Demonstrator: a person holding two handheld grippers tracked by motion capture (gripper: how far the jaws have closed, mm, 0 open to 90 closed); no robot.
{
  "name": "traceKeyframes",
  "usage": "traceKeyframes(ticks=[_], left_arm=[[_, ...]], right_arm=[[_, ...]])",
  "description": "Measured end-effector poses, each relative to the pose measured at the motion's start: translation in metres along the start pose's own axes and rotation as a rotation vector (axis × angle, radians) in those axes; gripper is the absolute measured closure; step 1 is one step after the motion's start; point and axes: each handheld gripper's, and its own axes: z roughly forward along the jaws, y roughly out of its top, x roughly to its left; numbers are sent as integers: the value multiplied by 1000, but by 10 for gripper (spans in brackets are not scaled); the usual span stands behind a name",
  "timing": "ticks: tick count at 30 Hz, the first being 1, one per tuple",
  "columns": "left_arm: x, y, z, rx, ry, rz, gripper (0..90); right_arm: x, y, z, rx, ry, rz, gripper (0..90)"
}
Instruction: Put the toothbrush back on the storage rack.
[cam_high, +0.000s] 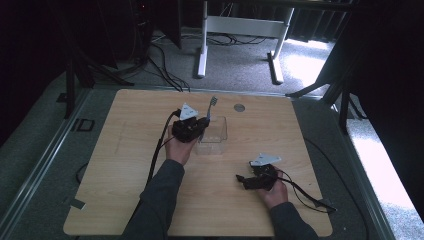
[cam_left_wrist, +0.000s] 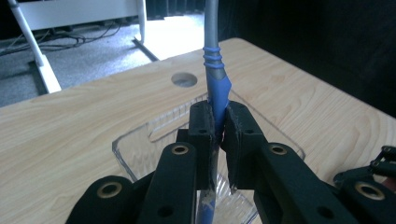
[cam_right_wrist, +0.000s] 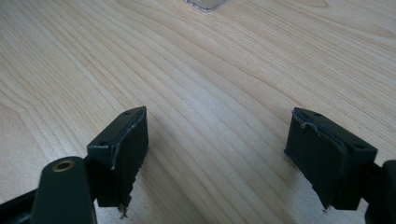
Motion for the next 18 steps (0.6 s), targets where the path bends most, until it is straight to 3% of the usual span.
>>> traceKeyframes(ticks=[18], left_arm=[[-2,-12,13,128,-15,39,807]], right_arm=[[0,0,0,-1,0,-1,206]])
